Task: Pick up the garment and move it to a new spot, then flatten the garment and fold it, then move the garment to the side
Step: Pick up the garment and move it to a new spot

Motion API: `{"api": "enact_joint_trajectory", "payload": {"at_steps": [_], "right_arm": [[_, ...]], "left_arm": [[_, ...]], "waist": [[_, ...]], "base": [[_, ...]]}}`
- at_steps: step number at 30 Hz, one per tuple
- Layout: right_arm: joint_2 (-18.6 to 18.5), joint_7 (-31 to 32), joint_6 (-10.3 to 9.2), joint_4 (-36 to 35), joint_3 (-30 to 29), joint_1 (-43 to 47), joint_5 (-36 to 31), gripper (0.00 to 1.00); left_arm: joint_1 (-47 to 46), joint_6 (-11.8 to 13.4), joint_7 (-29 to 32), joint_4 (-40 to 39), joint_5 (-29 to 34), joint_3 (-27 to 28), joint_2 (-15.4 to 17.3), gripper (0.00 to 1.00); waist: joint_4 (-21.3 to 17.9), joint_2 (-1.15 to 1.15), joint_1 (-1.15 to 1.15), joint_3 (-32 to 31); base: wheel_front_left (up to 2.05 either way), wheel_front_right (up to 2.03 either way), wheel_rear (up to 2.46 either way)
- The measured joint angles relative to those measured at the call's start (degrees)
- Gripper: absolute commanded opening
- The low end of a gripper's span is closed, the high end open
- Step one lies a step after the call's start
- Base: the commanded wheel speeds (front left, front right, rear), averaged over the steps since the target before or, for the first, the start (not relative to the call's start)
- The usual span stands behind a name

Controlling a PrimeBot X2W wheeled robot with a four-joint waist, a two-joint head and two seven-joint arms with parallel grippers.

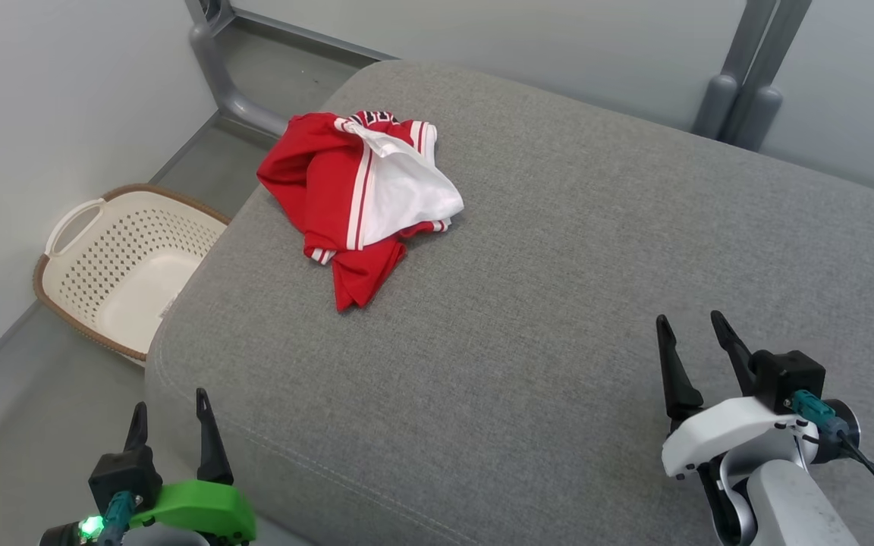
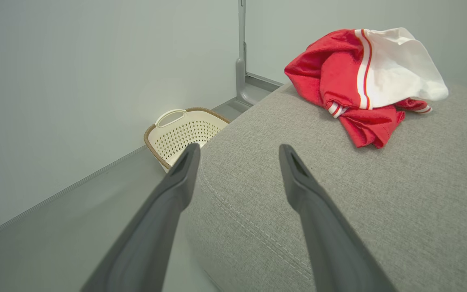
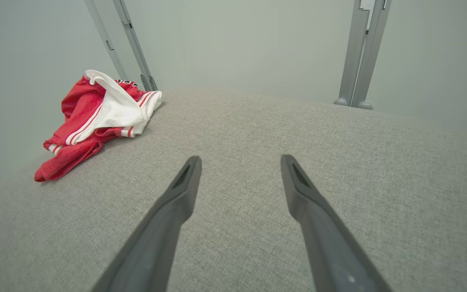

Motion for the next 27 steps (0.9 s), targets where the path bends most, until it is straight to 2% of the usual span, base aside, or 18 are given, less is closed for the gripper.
{"api": "enact_joint_trajectory", "payload": {"at_steps": [4, 9, 14, 22, 27], "right_arm": [[0.0, 0.0, 0.0, 0.15, 0.27, -0.55, -0.25, 1.0], [0.0, 0.0, 0.0, 0.03, 0.3, -1.36, -1.18, 1.0], [0.02, 0.0, 0.0, -1.26, 0.02, -3.07, -2.48, 1.0], [0.0, -0.01, 0.0, -3.32, 0.14, -6.47, -4.56, 1.0], [-0.02, 0.0, 0.0, -5.24, 0.81, -8.09, -4.42, 1.0]], "left_arm": [[-0.05, 0.0, 0.0, -0.13, -0.81, 0.83, -0.01, 1.0], [-1.72, -1.34, 0.0, 1.54, -2.4, 1.67, -0.03, 1.0], [-6.93, -4.19, 0.0, 4.75, -5.79, 3.55, -0.02, 1.0], [-18.76, -9.05, 0.01, 11.47, -4.6, 7.94, 0.2, 1.0], [-25.76, -11.24, -0.09, 16.38, -4.11, 10.61, 1.72, 1.0]], "waist": [[0.16, 0.0, 0.0, 1.21], [-1.54, 0.0, 0.0, 2.53], [-3.65, 0.0, 0.0, 4.9], [-7.54, 0.0, 0.0, 10.11], [-10.4, 0.0, 0.0, 13.15]], "base": [[0.0, 0.0, 0.0], [0.0, 0.0, 0.0], [0.0, 0.0, 0.0], [0.0, 0.0, 0.0], [0.0, 0.0, 0.0]]}}
